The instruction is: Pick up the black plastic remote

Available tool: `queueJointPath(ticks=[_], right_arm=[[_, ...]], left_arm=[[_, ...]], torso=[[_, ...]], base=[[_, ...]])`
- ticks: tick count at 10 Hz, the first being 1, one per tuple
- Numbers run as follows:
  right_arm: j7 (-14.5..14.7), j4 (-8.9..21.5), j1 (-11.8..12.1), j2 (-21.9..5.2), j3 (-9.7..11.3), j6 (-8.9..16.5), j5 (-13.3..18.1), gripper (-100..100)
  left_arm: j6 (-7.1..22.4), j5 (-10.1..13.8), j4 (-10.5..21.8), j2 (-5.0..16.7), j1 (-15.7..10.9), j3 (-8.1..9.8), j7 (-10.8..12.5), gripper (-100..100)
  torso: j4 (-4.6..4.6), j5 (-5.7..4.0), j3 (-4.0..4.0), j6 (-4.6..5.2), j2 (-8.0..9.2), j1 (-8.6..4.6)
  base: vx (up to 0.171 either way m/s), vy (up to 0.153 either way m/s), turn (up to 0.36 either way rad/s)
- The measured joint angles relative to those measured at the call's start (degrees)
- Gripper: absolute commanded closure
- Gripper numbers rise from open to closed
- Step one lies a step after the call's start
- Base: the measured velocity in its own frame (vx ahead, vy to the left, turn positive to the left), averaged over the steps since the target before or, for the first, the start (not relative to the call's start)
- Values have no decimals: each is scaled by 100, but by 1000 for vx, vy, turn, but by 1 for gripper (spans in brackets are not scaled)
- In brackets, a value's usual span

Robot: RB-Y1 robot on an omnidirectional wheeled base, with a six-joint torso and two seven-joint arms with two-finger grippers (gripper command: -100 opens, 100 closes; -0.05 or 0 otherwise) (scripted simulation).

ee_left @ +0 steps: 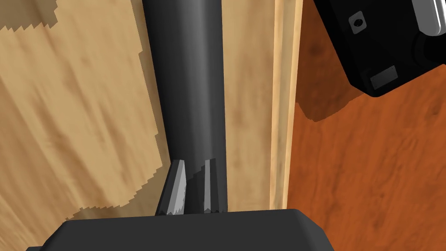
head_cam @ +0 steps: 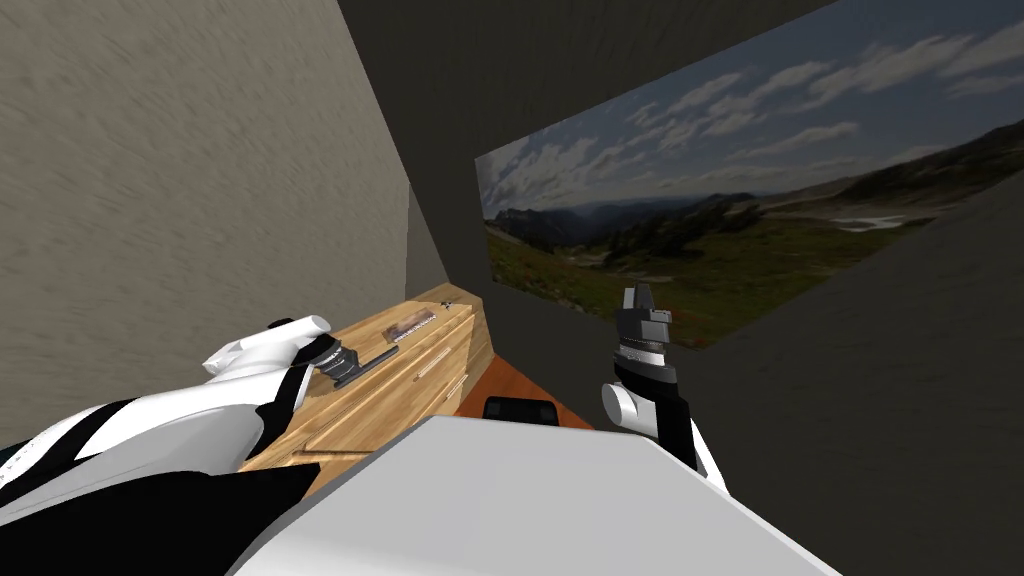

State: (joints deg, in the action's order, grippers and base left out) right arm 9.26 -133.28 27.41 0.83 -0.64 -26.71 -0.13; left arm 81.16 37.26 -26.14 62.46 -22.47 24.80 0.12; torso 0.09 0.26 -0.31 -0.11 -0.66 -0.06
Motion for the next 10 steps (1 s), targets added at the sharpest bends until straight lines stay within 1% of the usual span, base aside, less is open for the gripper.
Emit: queueJointPath(ticks=[1,2,3,4,5,6,7,8,9,10], right_arm=[[0,0,1,0,0,0,0,0],[0,0,0,0,0,0,0,0],[0,0,-1,0,0,0,0,0],[0,0,0,0,0,0,0,0],[0,0,0,0,0,0,0,0],[0,0,-1,0,0,0,0,0],[0,0,0,0,0,0,0,0],[0,0,1,0,0,0,0,0],[0,0,0,0,0,0,0,0],[0,0,-1,0,0,0,0,0]], left_arm=[[-55,-20,138,25,-91,-42,-25,100],[-13,-16,35,-7,-87,-88,88,100],[53,-18,-24,-21,-170,-178,265,100],[60,-27,20,-21,-264,-237,348,100],[42,-55,141,-5,-422,-343,411,100],[121,-34,-104,-72,-367,-400,629,100],[143,-43,-66,-74,-458,-458,731,100],[97,-65,88,-49,-565,-503,705,100],[72,-88,188,-36,-687,-590,743,100],[25,-146,384,-44,-950,-750,845,100]], torso=[[-4,-2,-10,-3,-17,-15],[-3,-4,-10,8,-18,-16],[0,-4,-2,12,-2,-7],[0,-3,1,1,1,-7],[1,-5,1,3,2,-11],[2,-3,3,6,5,-10],[2,-6,0,-4,-1,-11],[-1,-6,-8,-8,-16,-15],[-1,-7,-8,2,-15,-19],[3,-8,1,6,0,-21]], base=[[-60,14,-49],[-136,56,-155],[-122,47,-92],[-115,30,-75],[-130,41,-125],[-98,35,-63],[-38,15,10],[-67,11,-69],[-145,22,-151],[-111,46,-83]])
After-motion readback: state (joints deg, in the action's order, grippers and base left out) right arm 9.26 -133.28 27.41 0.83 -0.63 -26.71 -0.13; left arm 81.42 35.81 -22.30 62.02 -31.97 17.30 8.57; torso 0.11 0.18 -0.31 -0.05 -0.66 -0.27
